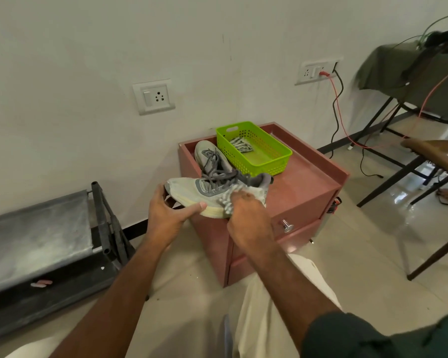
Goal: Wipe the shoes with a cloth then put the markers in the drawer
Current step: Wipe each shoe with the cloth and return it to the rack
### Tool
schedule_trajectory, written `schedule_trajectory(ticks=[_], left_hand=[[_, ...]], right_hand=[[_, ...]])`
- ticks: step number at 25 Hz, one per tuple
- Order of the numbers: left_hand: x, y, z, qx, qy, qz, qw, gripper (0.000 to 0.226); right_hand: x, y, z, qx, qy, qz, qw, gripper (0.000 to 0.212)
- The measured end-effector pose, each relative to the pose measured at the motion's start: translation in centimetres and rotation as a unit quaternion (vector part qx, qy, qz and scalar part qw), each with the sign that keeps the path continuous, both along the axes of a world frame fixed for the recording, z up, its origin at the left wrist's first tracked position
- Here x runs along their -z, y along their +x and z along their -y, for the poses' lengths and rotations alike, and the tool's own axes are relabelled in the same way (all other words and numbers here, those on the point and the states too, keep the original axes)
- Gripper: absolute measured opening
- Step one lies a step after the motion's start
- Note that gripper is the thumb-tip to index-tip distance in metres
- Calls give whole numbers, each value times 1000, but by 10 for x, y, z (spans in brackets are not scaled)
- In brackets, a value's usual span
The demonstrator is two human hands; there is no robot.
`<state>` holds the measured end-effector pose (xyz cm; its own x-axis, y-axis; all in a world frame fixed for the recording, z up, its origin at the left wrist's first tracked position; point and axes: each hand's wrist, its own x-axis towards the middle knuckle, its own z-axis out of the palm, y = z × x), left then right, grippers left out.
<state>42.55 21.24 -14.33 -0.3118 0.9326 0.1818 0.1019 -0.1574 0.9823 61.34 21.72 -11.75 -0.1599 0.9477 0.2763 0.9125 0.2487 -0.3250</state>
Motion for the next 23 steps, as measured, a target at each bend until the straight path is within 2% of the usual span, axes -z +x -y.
schedule_trajectory(ticks=[1,3,4,5,6,7,8,10,11,13,15,16,17,19,20,21,23], left_hand=[[-2,0,1,10,2,-18,1000,79],[-2,-1,2,22,6,-40,999,81],[-1,-2,2,24,5,-42,999,81],[-1,-2,3,28,4,-43,999,82],[0,-2,4,31,4,-46,998,83],[1,-3,6,32,5,-50,998,84],[2,-5,6,29,5,-52,998,84],[3,-8,7,25,2,-47,999,84],[4,-9,7,27,3,-47,999,85],[6,-8,7,27,4,-49,998,87],[7,-7,8,22,2,-44,999,89],[8,-7,9,22,1,-42,999,90],[8,-7,10,23,-1,-44,999,91],[10,-8,11,27,-7,-49,998,93],[11,-9,11,26,-8,-51,998,93],[11,-10,11,24,-9,-50,998,94],[13,-11,10,14,-12,-35,999,94]], right_hand=[[-1,-4,1,-47,3,-13,999,43],[-8,-5,5,-127,-29,-120,984,43],[-12,-1,3,-143,-94,-219,961,40],[-17,4,2,-137,-167,-340,915,33],[-17,13,-1,-104,-198,-441,869,27],[-16,23,-3,-59,-176,-504,844,22],[-13,32,-8,-24,-112,-498,860,21],[-7,44,-11,27,18,-350,936,31],[-5,41,-6,35,27,-273,961,38],[-3,23,4,-2,-17,-161,987,44],[-8,0,12,-68,-42,-101,992,41],[-9,-7,13,-98,-69,-126,985,39],[-13,-10,12,-119,-118,-213,963,35],[-20,-4,10,-110,-212,-460,855,25],[-19,2,9,-78,-195,-542,814,24],[-19,10,8,-40,-146,-551,821,24],[-15,26,7,51,-14,-390,919,36]])
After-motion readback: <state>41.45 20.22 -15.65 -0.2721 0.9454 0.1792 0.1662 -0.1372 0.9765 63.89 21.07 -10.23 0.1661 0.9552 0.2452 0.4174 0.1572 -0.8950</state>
